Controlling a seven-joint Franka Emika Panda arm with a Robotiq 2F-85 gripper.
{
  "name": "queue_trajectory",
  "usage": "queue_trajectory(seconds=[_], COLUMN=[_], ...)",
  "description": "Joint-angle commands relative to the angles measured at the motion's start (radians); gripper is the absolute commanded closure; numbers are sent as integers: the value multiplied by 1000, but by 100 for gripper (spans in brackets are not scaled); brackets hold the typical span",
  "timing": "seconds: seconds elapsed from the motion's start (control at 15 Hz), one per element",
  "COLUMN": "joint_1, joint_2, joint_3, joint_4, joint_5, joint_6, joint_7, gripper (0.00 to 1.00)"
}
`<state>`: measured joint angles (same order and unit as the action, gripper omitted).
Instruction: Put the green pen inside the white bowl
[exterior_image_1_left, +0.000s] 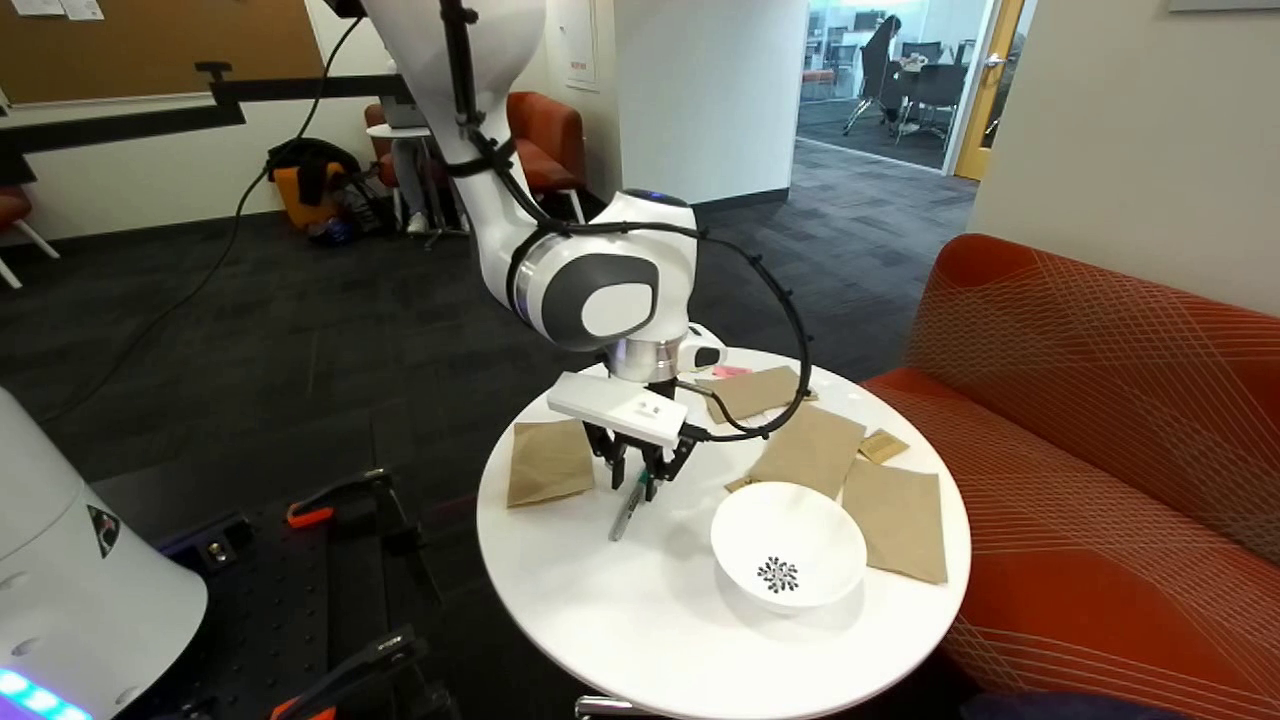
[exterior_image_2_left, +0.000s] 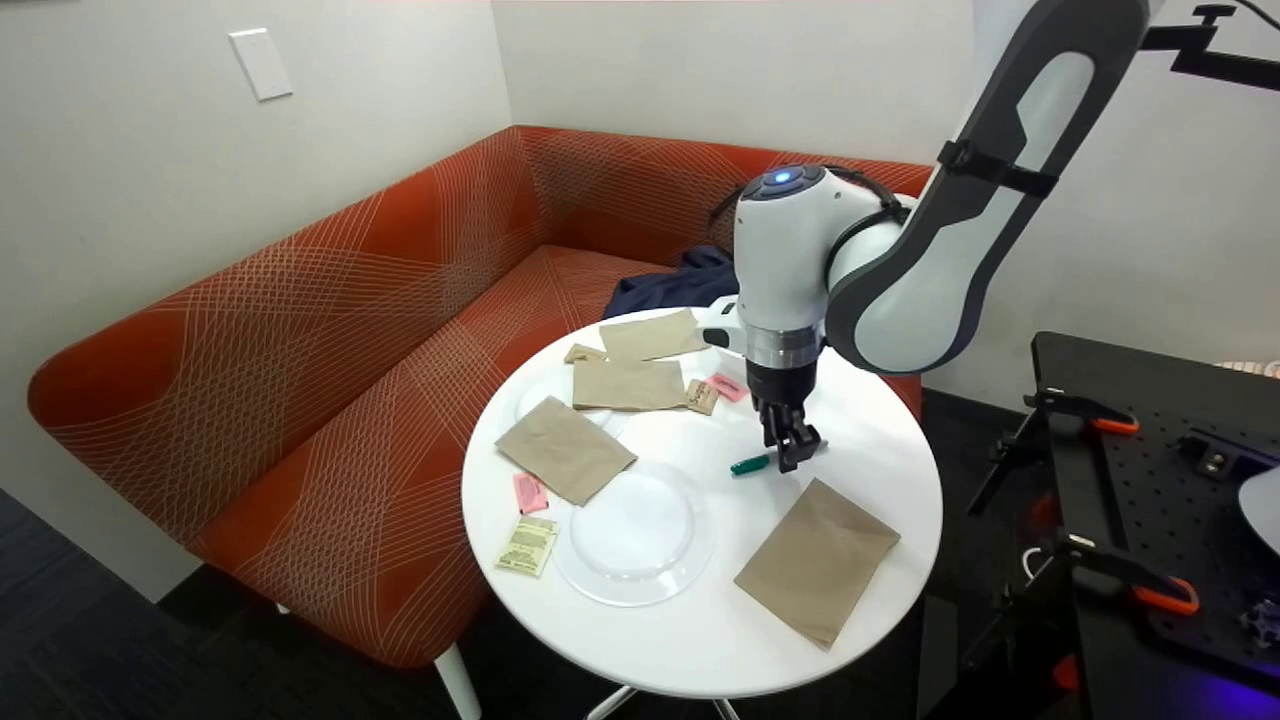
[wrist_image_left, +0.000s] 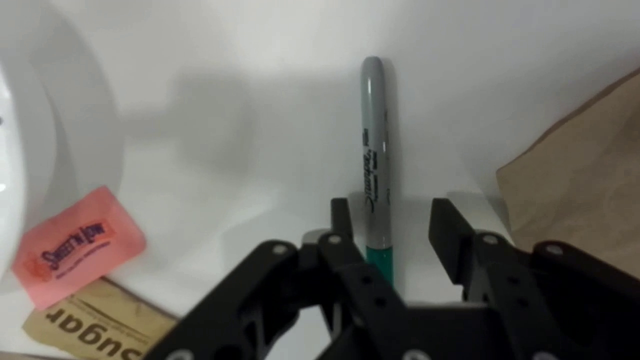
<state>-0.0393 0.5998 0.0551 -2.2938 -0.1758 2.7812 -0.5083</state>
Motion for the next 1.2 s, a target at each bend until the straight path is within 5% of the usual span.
queue_trajectory(seconds=[0.0,0.27,0.87,1.13], joint_1=[-11,-14,5,36], joint_2=[3,3,-163,-245], joint_3=[-13,-32,-22,3], joint_4=[-11,-25,-199,-147], joint_5=[-44,-60,-116,-96], joint_6=[26,31,116,71], joint_7=[33,36,44,88], gripper=[87,97,97,97])
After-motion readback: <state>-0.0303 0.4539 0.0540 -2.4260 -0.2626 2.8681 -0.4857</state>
